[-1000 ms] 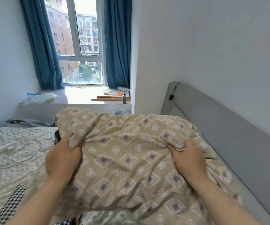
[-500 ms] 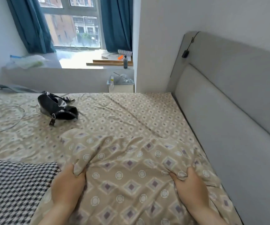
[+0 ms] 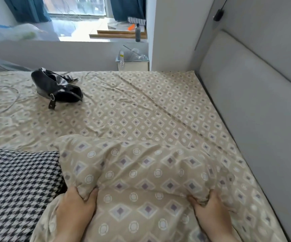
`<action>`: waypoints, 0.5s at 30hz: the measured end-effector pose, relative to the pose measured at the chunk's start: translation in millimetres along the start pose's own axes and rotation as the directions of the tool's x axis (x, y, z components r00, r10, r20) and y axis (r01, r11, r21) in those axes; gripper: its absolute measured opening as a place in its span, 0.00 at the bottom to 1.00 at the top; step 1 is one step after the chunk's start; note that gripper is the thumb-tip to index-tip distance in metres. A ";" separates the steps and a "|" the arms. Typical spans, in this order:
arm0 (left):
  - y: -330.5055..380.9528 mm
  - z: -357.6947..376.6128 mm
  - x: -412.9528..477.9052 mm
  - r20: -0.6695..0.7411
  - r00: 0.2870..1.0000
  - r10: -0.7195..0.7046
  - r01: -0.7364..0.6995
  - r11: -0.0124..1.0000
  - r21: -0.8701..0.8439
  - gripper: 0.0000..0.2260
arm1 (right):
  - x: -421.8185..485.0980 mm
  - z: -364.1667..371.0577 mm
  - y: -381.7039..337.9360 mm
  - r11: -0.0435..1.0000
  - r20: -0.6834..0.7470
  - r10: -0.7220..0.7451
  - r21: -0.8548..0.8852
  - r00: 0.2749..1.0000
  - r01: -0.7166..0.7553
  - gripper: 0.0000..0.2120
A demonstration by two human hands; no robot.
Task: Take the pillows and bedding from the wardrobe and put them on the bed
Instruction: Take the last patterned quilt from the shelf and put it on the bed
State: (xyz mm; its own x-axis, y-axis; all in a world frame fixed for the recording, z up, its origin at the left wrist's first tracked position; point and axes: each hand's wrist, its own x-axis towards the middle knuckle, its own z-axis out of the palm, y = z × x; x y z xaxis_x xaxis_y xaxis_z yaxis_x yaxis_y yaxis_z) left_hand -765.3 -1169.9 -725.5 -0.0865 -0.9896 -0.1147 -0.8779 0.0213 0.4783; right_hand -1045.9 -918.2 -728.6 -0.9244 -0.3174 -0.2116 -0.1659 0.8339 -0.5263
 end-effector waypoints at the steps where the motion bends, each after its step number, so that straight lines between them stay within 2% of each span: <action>1: -0.6 -0.2 -0.1 -0.001 1.000 -0.002 0.002 1.000 0.012 0.29 | -1.7 -0.1 0.2 1.000 0.005 0.022 0.013 1.000 -0.022 0.30; 3: 0.7 -0.9 -1.1 -0.009 1.000 -0.011 0.011 1.000 0.029 0.35 | -4.5 1.8 3.9 0.999 -0.021 0.051 0.017 0.998 -0.051 0.38; 6: 5.0 -7.0 -3.7 -0.003 1.000 -0.012 0.012 1.000 0.023 0.48 | -10.4 1.9 6.6 0.996 -0.102 0.026 -0.077 0.994 -0.034 0.49; 9: 7.2 -20.2 -10.0 0.049 0.998 0.033 -0.035 0.998 0.049 0.56 | -20.6 -9.6 -4.6 0.987 -0.057 0.010 -0.157 0.998 -0.019 0.56; 13: 26.3 -49.2 -11.7 0.092 0.990 0.109 -0.117 0.989 0.093 0.58 | -26.9 -39.9 -34.7 0.982 -0.030 -0.095 -0.166 0.995 0.089 0.59; 15: 41.7 -75.8 -10.8 0.080 0.984 0.160 -0.167 0.982 0.092 0.55 | -31.4 -63.7 -56.7 0.978 -0.002 -0.133 -0.163 0.991 0.131 0.57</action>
State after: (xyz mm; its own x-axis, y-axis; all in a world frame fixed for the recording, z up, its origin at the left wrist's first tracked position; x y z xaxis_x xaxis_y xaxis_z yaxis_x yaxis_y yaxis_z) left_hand -765.3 -1169.1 -638.3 -0.2628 -0.9590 -0.1058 -0.8909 0.1991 0.4082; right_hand -1029.4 -926.8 -639.6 -0.8947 -0.4249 -0.1377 -0.3395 0.8472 -0.4086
